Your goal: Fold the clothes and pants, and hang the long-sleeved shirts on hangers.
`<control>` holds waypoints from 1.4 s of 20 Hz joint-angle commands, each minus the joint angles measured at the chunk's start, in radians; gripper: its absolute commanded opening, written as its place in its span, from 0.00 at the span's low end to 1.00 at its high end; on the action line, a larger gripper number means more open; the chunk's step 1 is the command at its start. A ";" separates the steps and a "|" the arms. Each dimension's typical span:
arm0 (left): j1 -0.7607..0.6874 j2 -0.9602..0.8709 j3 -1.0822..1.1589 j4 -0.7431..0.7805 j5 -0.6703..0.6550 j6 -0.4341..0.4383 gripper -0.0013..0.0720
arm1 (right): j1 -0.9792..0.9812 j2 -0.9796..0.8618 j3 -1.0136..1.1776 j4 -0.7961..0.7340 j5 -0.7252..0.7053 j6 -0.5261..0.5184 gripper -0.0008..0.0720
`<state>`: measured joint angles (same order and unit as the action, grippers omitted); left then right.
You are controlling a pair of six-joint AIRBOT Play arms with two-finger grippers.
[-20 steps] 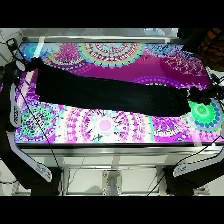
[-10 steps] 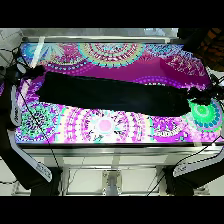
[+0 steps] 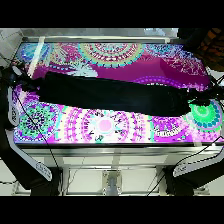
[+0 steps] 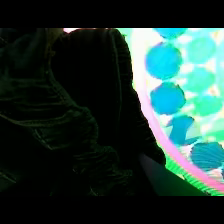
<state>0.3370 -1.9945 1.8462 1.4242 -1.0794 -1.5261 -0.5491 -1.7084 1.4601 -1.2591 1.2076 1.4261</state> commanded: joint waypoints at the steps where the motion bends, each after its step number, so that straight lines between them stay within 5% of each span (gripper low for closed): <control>1: 0.002 -0.020 0.000 0.015 -0.068 0.004 0.71 | 0.001 0.000 0.001 0.009 0.008 -0.005 0.56; 5: 0.002 -0.046 0.001 0.016 -0.135 0.004 0.62 | 0.001 0.000 0.001 0.009 0.014 -0.005 0.56; 7: 0.005 -0.038 0.001 0.032 -0.154 0.004 0.14 | 0.001 0.000 0.001 0.009 0.018 -0.005 0.56; 8: 0.005 -0.033 0.002 0.048 -0.170 0.008 0.05 | 0.001 0.000 0.001 0.009 0.022 -0.006 0.56; 14: 0.012 0.051 0.002 0.243 -0.302 0.007 0.05 | 0.001 0.000 0.001 0.009 0.034 -0.007 0.55; 25: 0.072 0.143 0.001 0.244 -0.660 0.048 0.06 | 0.001 0.000 0.001 0.008 0.065 -0.039 0.56; 26: 0.072 0.150 0.001 0.244 -0.661 0.050 0.14 | 0.001 0.000 0.001 0.008 0.079 -0.053 0.56; 28: 0.072 0.171 0.001 0.243 -0.661 0.050 0.59 | 0.001 0.000 0.001 0.009 0.100 -0.058 0.56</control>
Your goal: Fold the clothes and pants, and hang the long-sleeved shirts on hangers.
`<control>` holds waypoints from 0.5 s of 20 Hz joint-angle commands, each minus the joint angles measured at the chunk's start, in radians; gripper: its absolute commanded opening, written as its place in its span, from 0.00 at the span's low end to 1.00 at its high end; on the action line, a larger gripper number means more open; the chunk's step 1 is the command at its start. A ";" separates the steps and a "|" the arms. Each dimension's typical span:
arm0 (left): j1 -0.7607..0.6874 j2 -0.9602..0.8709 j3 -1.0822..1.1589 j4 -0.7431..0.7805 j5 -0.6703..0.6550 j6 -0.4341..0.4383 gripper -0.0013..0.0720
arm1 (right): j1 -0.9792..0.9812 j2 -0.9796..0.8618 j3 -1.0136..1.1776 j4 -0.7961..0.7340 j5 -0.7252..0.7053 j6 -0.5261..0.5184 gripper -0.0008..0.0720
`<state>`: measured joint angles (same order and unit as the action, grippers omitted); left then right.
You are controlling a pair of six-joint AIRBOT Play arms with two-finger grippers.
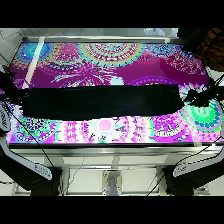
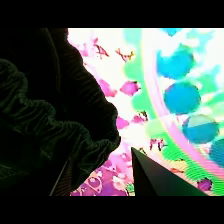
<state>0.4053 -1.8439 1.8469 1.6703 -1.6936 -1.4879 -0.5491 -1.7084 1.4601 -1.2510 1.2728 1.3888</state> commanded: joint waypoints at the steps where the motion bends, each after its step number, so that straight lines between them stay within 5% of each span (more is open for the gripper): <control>1: 0.003 0.029 0.000 -0.002 -0.052 0.012 0.62 | 0.001 0.000 0.001 0.002 0.048 -0.021 0.56; 10: 0.029 0.048 -0.126 0.066 -0.003 0.024 0.63 | 0.004 0.001 0.001 0.085 0.233 -0.021 0.56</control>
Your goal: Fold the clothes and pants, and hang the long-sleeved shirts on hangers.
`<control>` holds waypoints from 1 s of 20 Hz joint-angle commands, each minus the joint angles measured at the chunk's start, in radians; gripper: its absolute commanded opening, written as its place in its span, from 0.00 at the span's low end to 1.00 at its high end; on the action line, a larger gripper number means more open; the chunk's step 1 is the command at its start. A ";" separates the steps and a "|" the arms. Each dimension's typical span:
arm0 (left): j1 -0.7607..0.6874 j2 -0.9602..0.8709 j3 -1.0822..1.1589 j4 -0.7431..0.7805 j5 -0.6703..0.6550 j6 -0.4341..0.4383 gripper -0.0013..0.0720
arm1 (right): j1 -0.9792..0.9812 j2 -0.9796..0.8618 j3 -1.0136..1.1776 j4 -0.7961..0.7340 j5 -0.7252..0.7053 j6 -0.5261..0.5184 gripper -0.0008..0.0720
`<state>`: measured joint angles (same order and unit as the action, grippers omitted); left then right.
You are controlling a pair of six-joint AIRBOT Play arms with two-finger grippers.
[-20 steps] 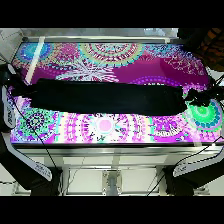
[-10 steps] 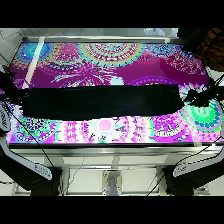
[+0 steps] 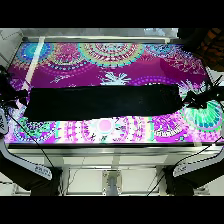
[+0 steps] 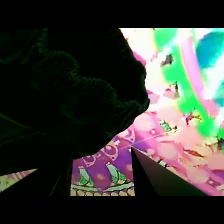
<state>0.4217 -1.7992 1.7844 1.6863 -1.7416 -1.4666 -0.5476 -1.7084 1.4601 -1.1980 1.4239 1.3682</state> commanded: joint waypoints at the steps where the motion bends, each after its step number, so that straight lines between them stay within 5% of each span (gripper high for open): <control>1: 0.024 0.003 -0.096 0.060 0.070 0.010 0.63 | 0.009 0.001 0.001 0.033 0.108 0.000 0.56; 5: 0.080 0.019 -0.217 0.031 0.254 0.038 0.63 | 0.073 0.011 -0.002 0.034 0.119 0.008 0.54; 6: 0.091 0.025 -0.237 0.018 0.306 0.053 0.63 | 0.094 0.017 -0.002 0.034 0.096 0.010 0.33; 7: 0.098 0.026 -0.249 0.011 0.342 0.068 0.63 | 0.111 0.025 -0.002 0.034 0.068 0.014 0.02; 16: 0.100 0.019 -0.304 -0.174 0.580 0.185 0.62 | 0.155 0.137 -0.002 -0.068 0.021 0.117 0.03; 17: 0.100 0.016 -0.304 -0.173 0.573 0.186 0.57 | 0.154 0.146 -0.002 -0.079 0.024 0.117 0.03; 20: 0.102 0.010 -0.305 -0.170 0.499 0.214 0.05 | 0.154 0.161 -0.002 -0.085 0.025 0.117 0.03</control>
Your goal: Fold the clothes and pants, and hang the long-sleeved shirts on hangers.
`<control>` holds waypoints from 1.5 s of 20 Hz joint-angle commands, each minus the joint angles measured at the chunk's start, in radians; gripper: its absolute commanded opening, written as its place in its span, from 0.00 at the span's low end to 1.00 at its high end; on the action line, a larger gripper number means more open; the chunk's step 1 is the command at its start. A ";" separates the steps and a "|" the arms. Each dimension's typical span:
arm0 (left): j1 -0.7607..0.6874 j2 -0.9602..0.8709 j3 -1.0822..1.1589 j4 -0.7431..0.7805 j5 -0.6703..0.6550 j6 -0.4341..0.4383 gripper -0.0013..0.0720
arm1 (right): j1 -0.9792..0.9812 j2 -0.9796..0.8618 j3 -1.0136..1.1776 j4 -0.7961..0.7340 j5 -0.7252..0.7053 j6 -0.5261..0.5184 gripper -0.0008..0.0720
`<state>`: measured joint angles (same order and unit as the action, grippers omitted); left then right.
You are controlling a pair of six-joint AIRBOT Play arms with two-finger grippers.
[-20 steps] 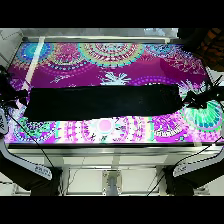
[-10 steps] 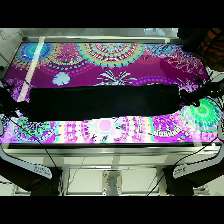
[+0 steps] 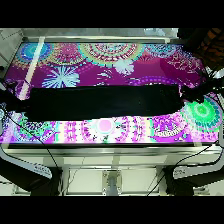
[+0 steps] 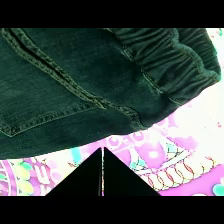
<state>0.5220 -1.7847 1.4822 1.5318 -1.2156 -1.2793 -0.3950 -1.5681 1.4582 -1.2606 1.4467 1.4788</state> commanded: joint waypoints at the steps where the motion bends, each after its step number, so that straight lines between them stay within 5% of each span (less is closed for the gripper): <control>1: 0.001 0.000 -0.002 -0.015 -0.058 0.040 0.05 | 0.002 0.021 0.000 -0.023 0.005 0.007 0.03; 9: 0.002 0.167 0.002 0.029 -0.191 -0.028 0.04 | 0.002 0.021 0.000 -0.042 -0.011 -0.016 0.03; 13: 0.011 0.177 0.000 0.118 -0.373 -0.085 0.04 | 0.002 0.021 0.000 -0.059 -0.042 -0.033 0.03; 22: 0.027 0.116 -0.001 0.117 -0.276 -0.121 0.08 | 0.002 0.021 0.000 -0.058 -0.043 -0.033 0.06; 23: 0.027 0.117 -0.001 0.117 -0.252 -0.120 0.31 | 0.002 0.021 0.000 -0.058 -0.038 -0.033 0.08; 24: 0.027 0.117 -0.001 0.118 -0.235 -0.120 0.58 | 0.002 0.021 0.000 -0.058 -0.033 -0.033 0.20; 25: 0.027 0.117 -0.001 0.118 -0.219 -0.121 0.66 | 0.002 0.021 0.000 -0.058 -0.029 -0.033 0.23; 30: 0.026 0.117 -0.001 0.086 -0.135 -0.117 0.66 | 0.002 0.021 0.000 -0.057 -0.003 -0.033 0.23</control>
<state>0.5491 -1.6672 1.4818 1.6478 -1.4178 -1.3991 -0.3939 -1.5471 1.4582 -1.3182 1.4250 1.4452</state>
